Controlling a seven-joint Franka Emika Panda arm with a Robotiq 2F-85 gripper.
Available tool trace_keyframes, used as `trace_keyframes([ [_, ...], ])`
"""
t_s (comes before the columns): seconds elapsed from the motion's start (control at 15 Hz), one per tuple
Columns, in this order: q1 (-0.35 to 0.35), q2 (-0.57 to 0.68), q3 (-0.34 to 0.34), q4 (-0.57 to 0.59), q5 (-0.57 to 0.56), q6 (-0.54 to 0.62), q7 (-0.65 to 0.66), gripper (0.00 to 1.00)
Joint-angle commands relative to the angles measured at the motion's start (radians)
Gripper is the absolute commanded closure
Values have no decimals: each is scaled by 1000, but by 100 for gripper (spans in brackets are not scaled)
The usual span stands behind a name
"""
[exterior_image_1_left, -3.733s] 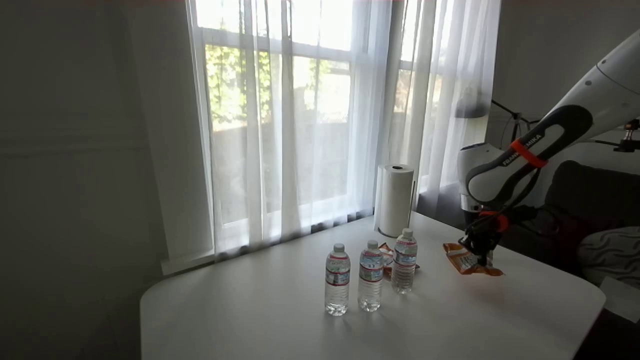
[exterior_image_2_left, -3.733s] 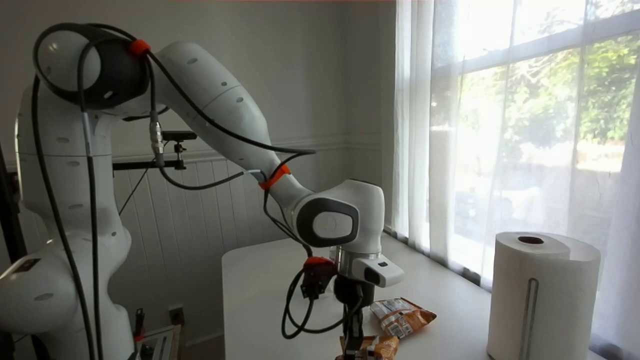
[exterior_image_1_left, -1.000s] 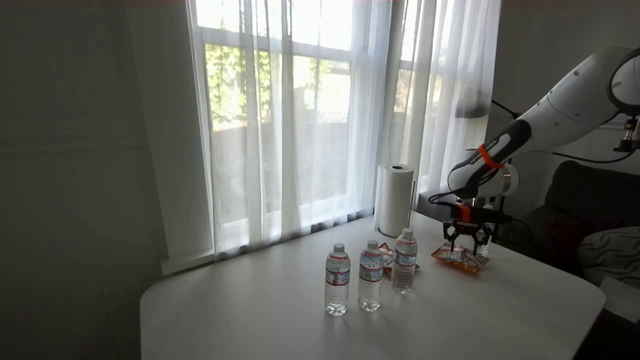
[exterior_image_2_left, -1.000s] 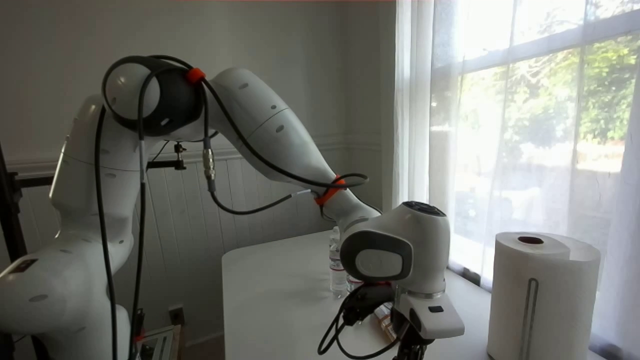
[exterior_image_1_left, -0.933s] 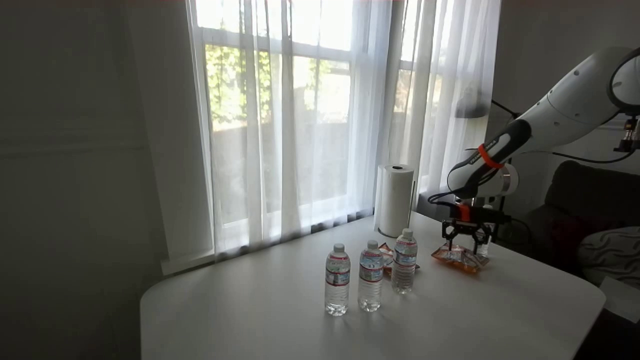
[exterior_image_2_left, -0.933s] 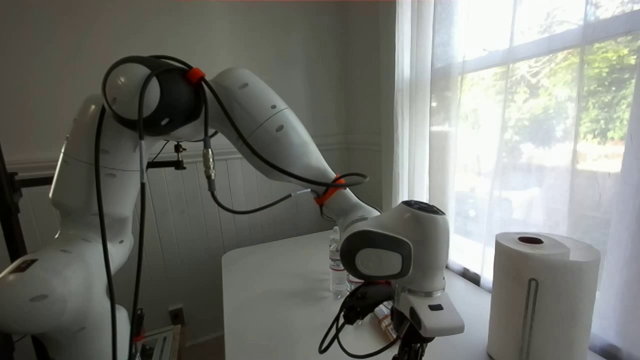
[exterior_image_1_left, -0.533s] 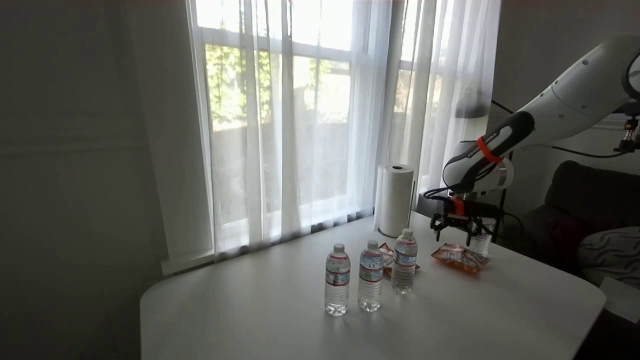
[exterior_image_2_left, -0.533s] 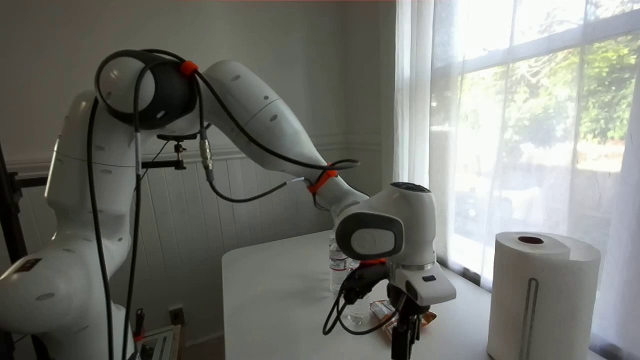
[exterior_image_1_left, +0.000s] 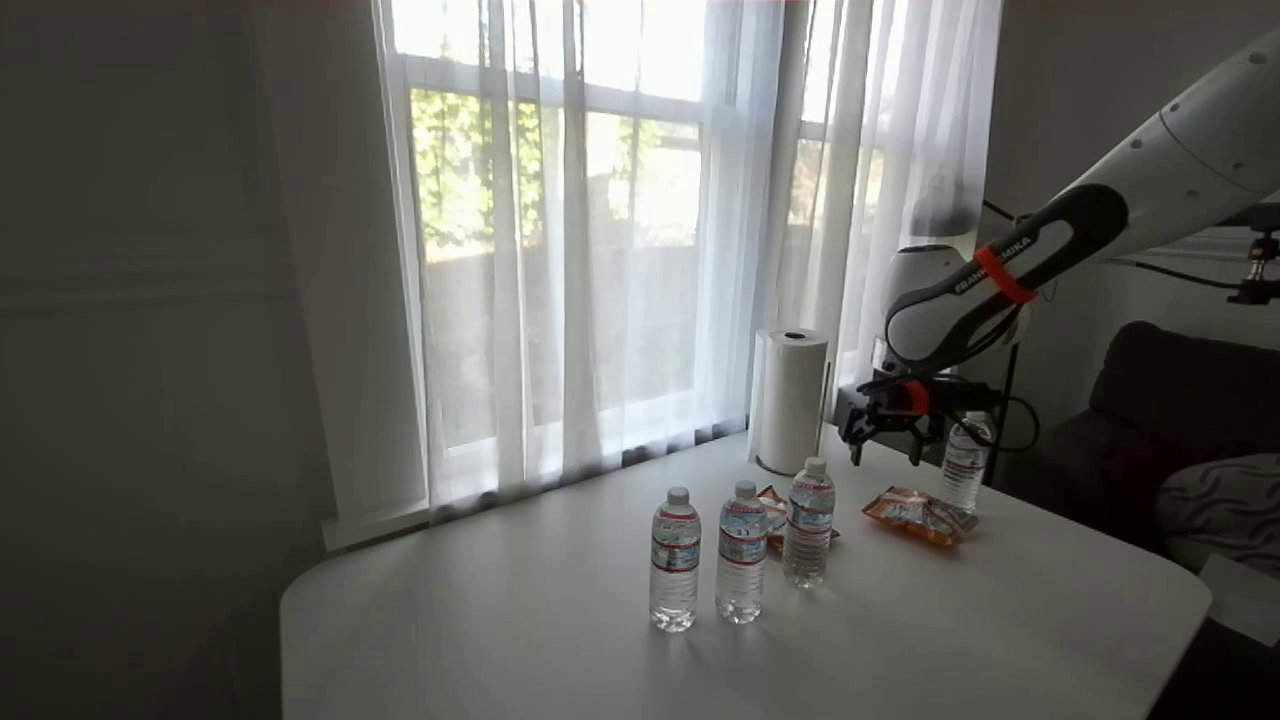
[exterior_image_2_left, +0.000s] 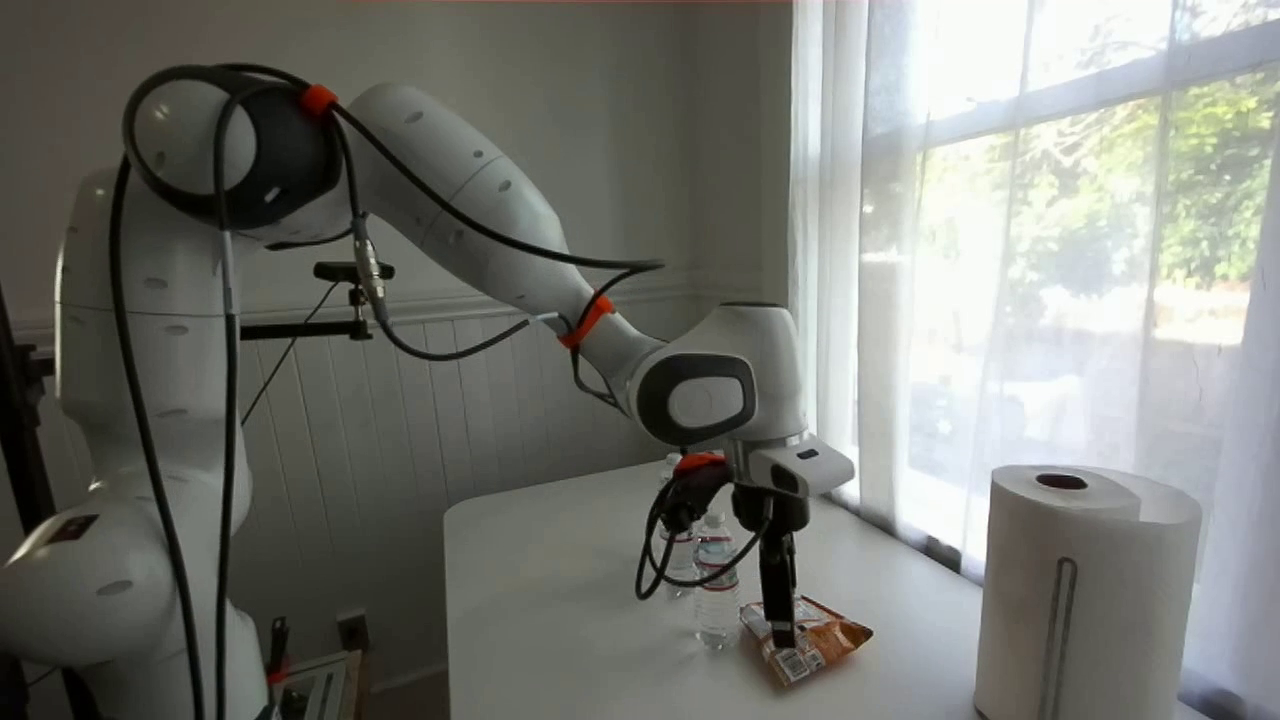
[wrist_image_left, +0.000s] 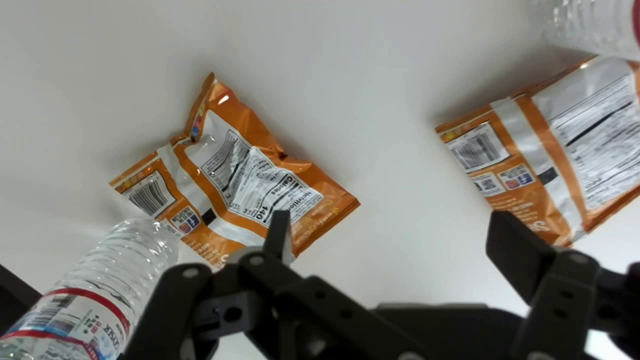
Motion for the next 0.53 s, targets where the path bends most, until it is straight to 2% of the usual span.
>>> trace_keyframes([
  [0.0,5,-118,39,-79,-75,10,-34,0],
  [0.47,-9,-238,117,-116,-42,5,-169,0],
])
